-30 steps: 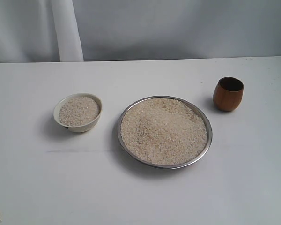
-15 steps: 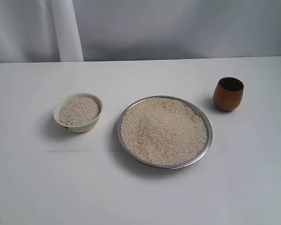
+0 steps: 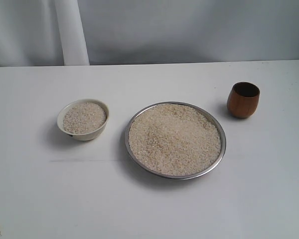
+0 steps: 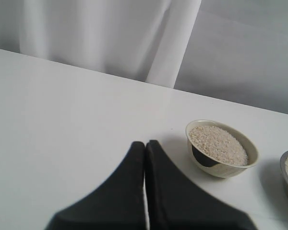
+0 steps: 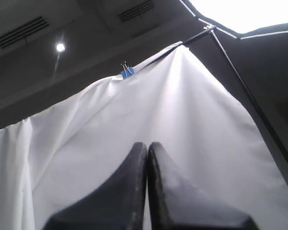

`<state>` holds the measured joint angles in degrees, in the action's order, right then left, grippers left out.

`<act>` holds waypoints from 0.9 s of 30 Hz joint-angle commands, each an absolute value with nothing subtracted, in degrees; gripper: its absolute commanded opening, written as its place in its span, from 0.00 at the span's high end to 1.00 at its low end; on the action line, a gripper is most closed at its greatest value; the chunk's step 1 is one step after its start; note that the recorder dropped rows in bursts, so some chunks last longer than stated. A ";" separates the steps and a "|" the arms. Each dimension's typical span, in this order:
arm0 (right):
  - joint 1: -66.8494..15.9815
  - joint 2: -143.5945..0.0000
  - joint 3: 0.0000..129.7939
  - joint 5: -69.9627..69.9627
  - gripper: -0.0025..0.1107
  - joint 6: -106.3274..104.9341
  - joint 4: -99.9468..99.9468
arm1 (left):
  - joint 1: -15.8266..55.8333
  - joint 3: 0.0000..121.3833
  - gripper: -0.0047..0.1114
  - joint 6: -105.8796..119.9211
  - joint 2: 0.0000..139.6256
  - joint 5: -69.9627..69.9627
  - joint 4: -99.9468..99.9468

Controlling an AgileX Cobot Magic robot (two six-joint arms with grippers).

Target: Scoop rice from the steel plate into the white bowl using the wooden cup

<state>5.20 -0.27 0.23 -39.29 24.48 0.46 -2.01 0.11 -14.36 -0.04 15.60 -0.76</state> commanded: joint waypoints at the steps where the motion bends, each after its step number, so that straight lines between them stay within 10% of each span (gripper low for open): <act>1: 5.22 0.00 4.56 -29.05 0.97 25.86 -1.64 | -1.74 0.00 0.96 -14.56 0.00 15.23 -0.52; 15: 5.22 -45.43 44.80 -9.35 0.98 32.06 -30.03 | -1.74 0.00 0.96 -14.56 0.00 15.23 -0.52; 27: 5.22 -66.09 48.85 -8.53 0.98 32.06 -35.57 | -1.74 0.00 0.96 -14.56 0.00 15.23 -0.52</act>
<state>5.20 -62.97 48.40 -8.94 31.92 -34.67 -2.01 0.11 -14.36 -0.04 15.60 -0.76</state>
